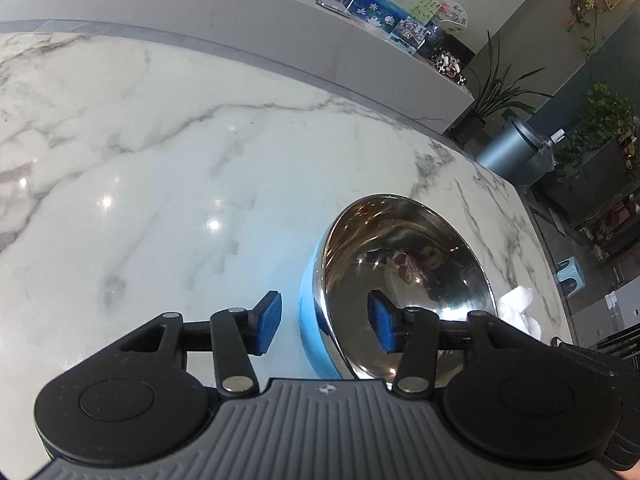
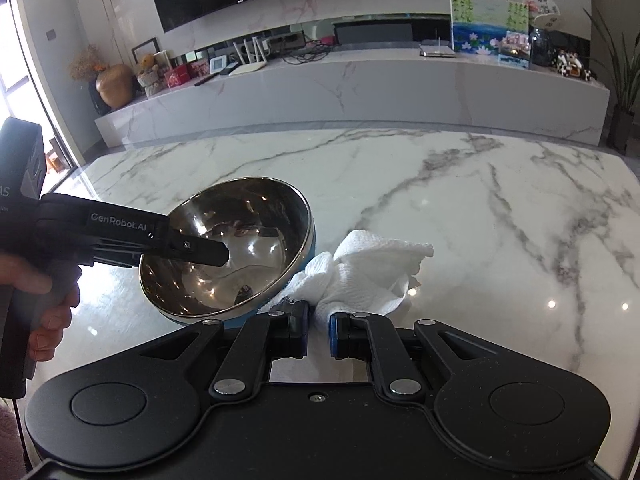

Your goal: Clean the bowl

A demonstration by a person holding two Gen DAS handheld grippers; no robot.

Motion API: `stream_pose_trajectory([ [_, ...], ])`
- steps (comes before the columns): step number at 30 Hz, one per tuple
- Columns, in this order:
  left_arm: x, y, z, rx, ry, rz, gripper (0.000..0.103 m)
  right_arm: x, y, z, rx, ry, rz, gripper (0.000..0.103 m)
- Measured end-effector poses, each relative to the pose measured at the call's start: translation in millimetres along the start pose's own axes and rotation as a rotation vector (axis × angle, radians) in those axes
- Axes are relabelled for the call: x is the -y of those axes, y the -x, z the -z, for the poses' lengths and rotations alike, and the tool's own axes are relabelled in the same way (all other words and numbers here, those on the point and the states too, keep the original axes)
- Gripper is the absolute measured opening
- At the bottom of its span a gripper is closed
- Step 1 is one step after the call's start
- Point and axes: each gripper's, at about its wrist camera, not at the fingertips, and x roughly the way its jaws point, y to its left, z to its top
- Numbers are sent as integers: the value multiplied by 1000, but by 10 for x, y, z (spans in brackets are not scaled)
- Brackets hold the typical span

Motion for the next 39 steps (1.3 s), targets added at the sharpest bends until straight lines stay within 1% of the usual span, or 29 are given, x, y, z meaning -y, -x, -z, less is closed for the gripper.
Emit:
stream_pose_trajectory([
  [1,17,-20,1,-10,-13,-10,39,5,-4,-5,2,3,-10,9],
  [2,31,-35,4,-20,-25,-18,28,5,-9,-8,2,9,-16,9],
  [3,47,-44,11,-29,-38,-22,24,-2,-13,-11,2,21,-20,9],
  [7,113,-37,28,-40,-86,-44,26,-46,-7,-4,3,71,-17,9],
  [11,200,14,67,-76,-153,-65,27,-37,12,-3,-8,89,-20,9],
  [15,208,84,143,-105,-190,-71,30,-40,70,27,-31,111,-67,9],
  [21,249,256,382,-155,-238,-65,33,-75,243,165,-79,146,-144,9],
  [24,287,341,514,-172,-257,-62,33,-97,351,250,-84,164,-144,9],
  [27,347,376,602,-173,-252,-68,34,-121,433,314,-82,165,-121,9],
  [30,392,383,662,-149,-220,-87,35,-149,462,330,-74,155,-95,9],
  [34,450,380,700,-139,-206,-114,41,-160,409,279,-46,125,-49,9],
  [37,463,365,696,-140,-182,-116,41,-123,323,205,-32,104,-27,9],
  [39,448,351,675,-140,-152,-118,41,-91,279,180,-32,83,-28,9],
])
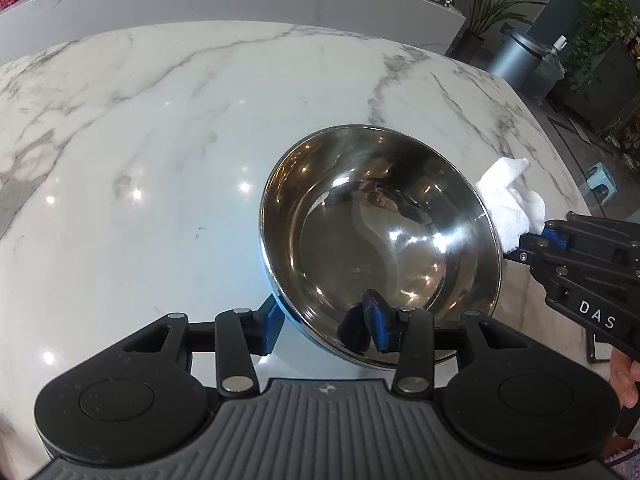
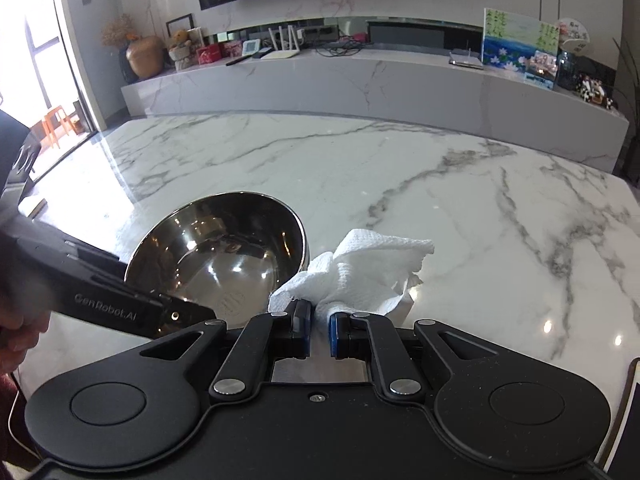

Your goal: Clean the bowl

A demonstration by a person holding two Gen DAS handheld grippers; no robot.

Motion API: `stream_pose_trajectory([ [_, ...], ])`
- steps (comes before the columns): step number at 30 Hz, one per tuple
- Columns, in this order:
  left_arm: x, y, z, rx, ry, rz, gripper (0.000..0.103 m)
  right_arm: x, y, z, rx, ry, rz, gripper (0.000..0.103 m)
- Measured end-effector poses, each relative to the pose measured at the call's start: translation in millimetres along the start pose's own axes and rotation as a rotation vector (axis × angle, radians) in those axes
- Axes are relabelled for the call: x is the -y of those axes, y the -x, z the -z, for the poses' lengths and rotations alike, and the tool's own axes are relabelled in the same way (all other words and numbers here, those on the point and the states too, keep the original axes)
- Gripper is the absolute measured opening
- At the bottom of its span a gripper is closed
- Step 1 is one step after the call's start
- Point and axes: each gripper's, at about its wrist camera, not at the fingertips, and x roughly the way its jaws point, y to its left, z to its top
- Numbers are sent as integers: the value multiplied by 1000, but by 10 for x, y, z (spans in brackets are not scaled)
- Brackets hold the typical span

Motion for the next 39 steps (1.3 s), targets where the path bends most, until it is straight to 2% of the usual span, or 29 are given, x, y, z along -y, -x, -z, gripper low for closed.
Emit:
stream_pose_trajectory([
  [9,-57,8,-87,19,12,12,43,72,110,55,2,-14,-21,9],
  [14,-70,123,-177,102,-17,-55,51,10,306,128,-4,-12,-63,9],
  [19,-76,-22,-226,83,-10,-47,49,-47,305,182,-20,-38,-112,9],
  [24,-14,-116,-208,63,-62,-45,39,-39,254,171,-14,-43,-109,9],
  [30,-13,-101,-174,62,-60,-48,39,-126,120,177,-42,0,-73,9],
  [39,8,-84,-124,71,-67,-55,42,-146,-60,192,-82,-6,-45,9],
])
